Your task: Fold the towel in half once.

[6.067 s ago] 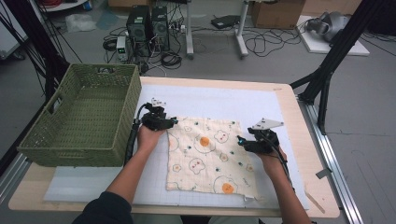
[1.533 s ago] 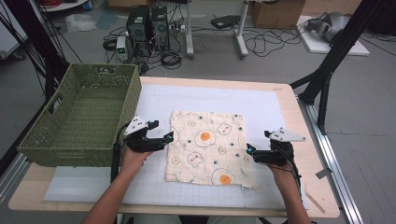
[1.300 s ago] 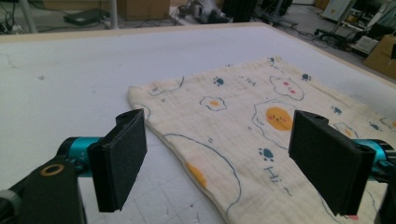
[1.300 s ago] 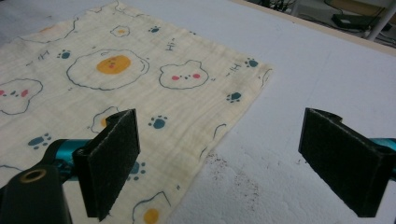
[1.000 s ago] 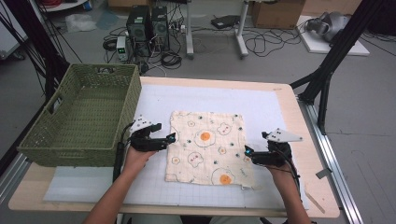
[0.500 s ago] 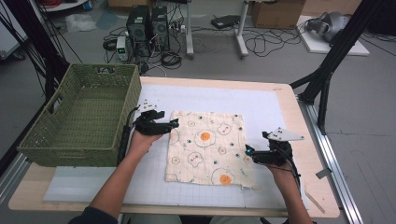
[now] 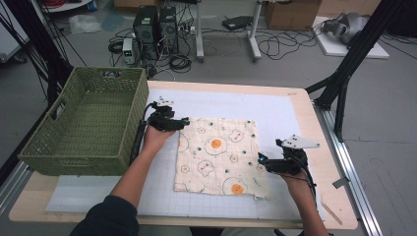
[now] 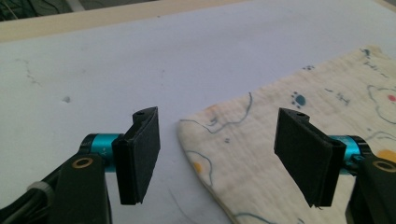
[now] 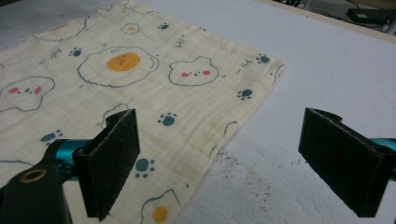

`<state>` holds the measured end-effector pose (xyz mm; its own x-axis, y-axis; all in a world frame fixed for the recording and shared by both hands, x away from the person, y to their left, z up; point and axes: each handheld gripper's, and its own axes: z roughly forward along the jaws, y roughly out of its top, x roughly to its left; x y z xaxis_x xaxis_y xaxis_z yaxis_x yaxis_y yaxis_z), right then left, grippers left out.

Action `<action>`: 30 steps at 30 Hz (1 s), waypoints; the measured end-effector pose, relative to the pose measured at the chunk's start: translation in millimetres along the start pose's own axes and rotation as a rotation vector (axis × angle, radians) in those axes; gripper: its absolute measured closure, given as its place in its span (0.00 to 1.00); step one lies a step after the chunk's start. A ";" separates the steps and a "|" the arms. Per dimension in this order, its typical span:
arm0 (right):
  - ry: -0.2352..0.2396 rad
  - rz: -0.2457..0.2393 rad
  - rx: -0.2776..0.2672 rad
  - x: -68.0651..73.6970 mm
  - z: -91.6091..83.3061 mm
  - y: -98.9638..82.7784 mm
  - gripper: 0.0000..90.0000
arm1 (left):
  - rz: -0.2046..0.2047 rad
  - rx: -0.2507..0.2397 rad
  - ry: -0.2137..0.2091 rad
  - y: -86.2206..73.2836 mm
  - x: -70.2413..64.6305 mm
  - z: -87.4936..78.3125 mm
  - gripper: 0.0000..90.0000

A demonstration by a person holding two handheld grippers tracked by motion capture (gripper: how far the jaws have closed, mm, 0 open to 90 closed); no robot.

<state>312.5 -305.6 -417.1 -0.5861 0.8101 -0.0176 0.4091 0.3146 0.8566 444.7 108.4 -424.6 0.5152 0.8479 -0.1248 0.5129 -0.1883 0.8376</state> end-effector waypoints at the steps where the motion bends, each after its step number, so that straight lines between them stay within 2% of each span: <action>1: 0.001 0.001 0.002 0.1 0.2 -0.2 0.13 | -0.010 0.012 0.002 -2.0 0.8 3.2 0.36; 4: 0.000 0.004 0.004 0.1 0.2 -0.6 0.13 | -0.010 0.057 0.024 -8.0 2.6 12.5 0.39; 8: 0.001 0.007 0.008 0.0 0.3 -1.2 0.13 | 0.009 0.073 0.040 -11.4 1.2 21.1 0.49; 10: 0.001 0.010 0.014 0.3 1.5 -1.6 0.13 | 0.005 0.093 0.055 -14.7 2.4 25.6 0.50; 11: 0.000 0.012 0.017 0.2 2.3 -1.6 0.13 | 0.006 0.084 0.064 -14.7 1.8 26.1 0.51; 13: -0.005 0.015 0.026 -0.3 3.8 -2.0 0.13 | 0.030 0.096 0.077 -14.3 1.5 25.7 0.55; 14: -0.007 0.019 0.029 -0.5 4.4 -2.1 0.13 | 0.057 0.100 0.082 -14.4 1.4 25.0 0.59; 16: -0.019 0.030 0.038 -1.8 5.8 -2.9 0.13 | 0.072 0.102 0.074 -14.3 1.8 23.5 0.66; 17: -0.021 0.037 0.042 -2.5 6.3 -3.1 0.13 | 0.080 0.101 0.069 -14.4 1.1 23.5 0.74; 20: -0.032 0.040 0.049 -4.9 8.9 -3.4 0.13 | 0.116 0.102 0.045 -14.6 -3.0 24.0 0.88; 22: -0.036 0.042 0.064 -7.6 13.0 -3.5 0.13 | 0.130 0.104 0.044 -14.6 -5.2 24.3 0.94; 26: -0.036 0.063 0.111 -15.6 26.0 2.0 0.13 | 0.089 0.099 0.030 -15.3 -2.6 23.7 0.96; 30: -0.045 0.065 0.136 -27.6 43.7 19.6 0.16 | 0.074 0.092 0.024 -15.9 -1.9 23.5 0.96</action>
<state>367.3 -300.2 -422.4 -0.5244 0.8514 0.0093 0.5378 0.3228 0.7788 451.7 98.2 -450.2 0.5379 0.8415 -0.0503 0.5350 -0.2947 0.7918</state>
